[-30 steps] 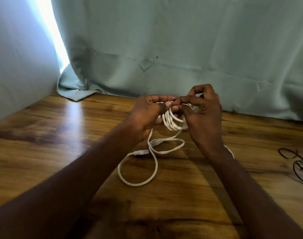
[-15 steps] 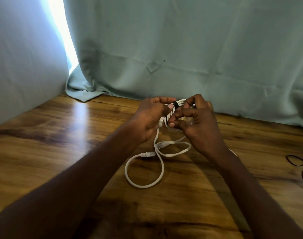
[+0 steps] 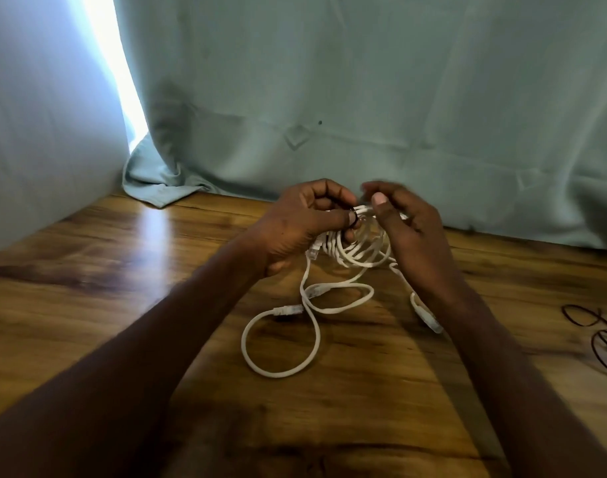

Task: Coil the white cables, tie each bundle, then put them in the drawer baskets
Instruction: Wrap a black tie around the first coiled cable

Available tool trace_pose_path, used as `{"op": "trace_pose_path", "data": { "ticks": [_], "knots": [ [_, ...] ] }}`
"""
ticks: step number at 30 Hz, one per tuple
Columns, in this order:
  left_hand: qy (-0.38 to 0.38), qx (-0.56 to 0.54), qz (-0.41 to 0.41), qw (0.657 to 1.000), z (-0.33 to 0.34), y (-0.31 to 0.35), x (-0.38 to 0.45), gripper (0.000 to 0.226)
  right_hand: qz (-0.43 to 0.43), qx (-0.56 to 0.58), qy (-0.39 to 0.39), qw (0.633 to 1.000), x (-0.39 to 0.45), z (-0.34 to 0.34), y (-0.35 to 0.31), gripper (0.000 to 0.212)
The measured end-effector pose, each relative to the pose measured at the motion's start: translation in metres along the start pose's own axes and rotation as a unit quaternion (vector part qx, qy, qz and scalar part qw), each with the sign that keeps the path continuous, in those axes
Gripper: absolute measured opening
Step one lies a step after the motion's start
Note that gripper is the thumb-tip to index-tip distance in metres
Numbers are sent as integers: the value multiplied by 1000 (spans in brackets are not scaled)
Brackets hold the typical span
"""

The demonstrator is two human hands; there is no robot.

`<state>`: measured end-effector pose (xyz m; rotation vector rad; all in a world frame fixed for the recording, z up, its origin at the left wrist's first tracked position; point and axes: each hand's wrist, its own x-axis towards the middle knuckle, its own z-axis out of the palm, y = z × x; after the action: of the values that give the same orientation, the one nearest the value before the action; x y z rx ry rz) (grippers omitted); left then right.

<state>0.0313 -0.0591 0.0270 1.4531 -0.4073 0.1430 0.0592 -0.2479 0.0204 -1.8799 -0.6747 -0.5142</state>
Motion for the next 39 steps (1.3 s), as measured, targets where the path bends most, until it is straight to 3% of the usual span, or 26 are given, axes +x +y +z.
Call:
{"op": "trace_pose_path", "data": {
  "ticks": [4,7,10,14,16,19,21,25,29,35,39],
  "knots": [
    [21,131,82,988,7,3,-1,23,66,53,-32,996,0,4,-3,30],
    [21,265,168,949,10,4,-1,25,104,113,-28,988,-1,9,-9,28],
    [36,315,214,924,10,2,0,23,106,122,-12,987,1,12,-8,27],
    [44,279,125,951,10,1,2,28,114,148,12,982,1,11,-5,28],
    [21,248,59,967,8,2,2,20,118,189,28,974,2,10,-4,28],
    [-29,159,-1,987,5,4,-1,27,129,256,37,957,5,6,-6,27],
    [-24,131,6,991,3,5,-2,24,156,304,4,940,5,1,-7,28],
    [44,180,41,982,2,1,-1,15,200,341,-104,913,8,-11,-5,34],
    [60,181,54,980,8,-1,-1,15,230,362,-152,891,10,-24,-3,34],
    [86,166,58,981,11,-2,1,20,255,365,-101,890,9,-20,0,38],
    [55,115,-12,992,-3,1,2,27,244,381,-62,889,8,-16,-2,33]
  ]
}}
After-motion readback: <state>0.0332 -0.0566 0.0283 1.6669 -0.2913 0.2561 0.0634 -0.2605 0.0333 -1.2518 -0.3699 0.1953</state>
